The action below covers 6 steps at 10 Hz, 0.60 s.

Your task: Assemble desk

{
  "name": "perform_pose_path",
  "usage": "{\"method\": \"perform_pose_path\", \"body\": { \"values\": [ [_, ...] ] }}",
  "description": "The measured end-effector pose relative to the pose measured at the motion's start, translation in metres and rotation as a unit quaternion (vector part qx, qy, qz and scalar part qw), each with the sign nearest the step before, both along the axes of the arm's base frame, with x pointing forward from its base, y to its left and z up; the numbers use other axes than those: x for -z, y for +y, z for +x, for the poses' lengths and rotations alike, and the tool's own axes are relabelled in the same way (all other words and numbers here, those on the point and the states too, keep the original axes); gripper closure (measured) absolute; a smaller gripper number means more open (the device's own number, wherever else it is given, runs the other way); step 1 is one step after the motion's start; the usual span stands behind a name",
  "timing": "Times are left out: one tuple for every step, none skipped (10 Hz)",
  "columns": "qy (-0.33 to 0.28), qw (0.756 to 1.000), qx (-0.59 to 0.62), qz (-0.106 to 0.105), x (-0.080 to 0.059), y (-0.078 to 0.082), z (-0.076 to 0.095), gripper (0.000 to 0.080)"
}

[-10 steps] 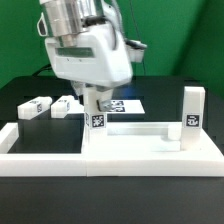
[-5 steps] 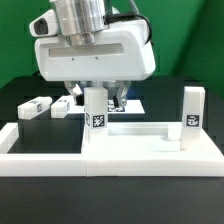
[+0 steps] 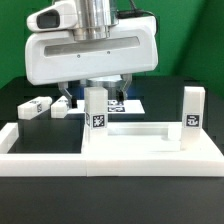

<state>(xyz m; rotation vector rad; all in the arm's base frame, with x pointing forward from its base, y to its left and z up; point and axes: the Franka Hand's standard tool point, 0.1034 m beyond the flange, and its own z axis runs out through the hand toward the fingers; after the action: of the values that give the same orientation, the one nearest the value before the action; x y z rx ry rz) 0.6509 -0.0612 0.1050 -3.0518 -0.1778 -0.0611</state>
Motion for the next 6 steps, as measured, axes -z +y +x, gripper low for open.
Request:
{"method": "perform_pose_path", "body": {
  "values": [
    [0.000, 1.000, 0.000, 0.000, 0.0001, -0.0002, 0.0000, 0.0287],
    [0.002, 1.000, 0.026, 0.002, 0.0001, 0.0004, 0.0001, 0.0431],
    [0.006, 0.998, 0.068, 0.003, 0.0002, 0.0002, 0.0000, 0.0431],
    [0.008, 0.996, 0.089, 0.003, 0.0007, -0.0026, -0.0005, 0.0506],
    [0.011, 0.991, 0.130, 0.004, 0.0007, -0.0030, -0.0005, 0.0506],
    [0.013, 0.987, 0.159, 0.005, 0.0008, -0.0028, -0.0003, 0.0506]
  ]
}}
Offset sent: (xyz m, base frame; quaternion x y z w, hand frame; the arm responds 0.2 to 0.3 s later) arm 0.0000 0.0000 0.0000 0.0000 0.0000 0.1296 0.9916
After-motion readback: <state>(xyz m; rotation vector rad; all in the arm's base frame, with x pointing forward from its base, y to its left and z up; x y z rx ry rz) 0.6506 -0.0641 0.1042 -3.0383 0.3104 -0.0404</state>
